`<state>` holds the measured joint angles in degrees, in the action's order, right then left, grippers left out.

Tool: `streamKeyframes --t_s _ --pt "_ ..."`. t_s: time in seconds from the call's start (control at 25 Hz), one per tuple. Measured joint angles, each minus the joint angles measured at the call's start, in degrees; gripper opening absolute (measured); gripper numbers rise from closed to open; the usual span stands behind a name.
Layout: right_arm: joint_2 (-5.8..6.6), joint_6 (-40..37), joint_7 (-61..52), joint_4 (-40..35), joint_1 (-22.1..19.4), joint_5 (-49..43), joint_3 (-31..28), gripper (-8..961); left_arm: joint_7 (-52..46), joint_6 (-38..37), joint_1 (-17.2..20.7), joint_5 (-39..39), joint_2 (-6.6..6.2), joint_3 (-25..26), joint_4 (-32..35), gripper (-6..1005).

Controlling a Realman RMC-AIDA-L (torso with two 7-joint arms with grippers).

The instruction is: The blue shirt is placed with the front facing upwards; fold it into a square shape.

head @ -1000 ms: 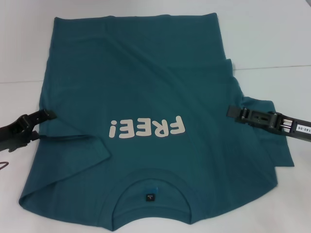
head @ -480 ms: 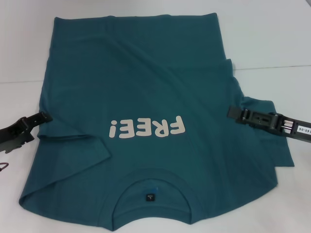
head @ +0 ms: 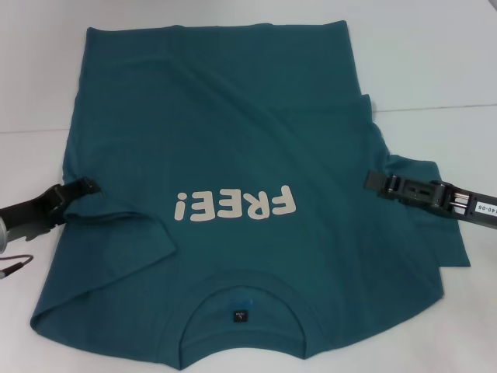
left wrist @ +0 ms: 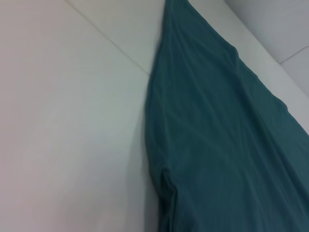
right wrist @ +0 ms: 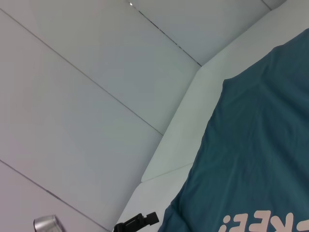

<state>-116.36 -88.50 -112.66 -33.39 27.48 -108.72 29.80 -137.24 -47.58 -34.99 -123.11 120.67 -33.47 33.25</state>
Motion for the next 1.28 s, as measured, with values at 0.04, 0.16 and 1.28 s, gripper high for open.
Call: streamKeyframes --t_s 0.04,0.16,1.28 --pt "0.00 0.0 0.0 0.0 0.0 0.0 0.0 916 0.0 0.2 -0.2 0.1 0.00 -0.2 -0.1 934" --pt "0.00 0.0 0.0 0.0 -0.1 0.0 -0.1 916 0.0 -0.3 -0.7 0.8 0.10 -0.4 -0.1 934" --pt "0.08 0.0 0.0 0.0 -0.1 0.0 -0.2 916 1.0 -7.5 1.5 5.6 -1.14 0.9 2.1 934"
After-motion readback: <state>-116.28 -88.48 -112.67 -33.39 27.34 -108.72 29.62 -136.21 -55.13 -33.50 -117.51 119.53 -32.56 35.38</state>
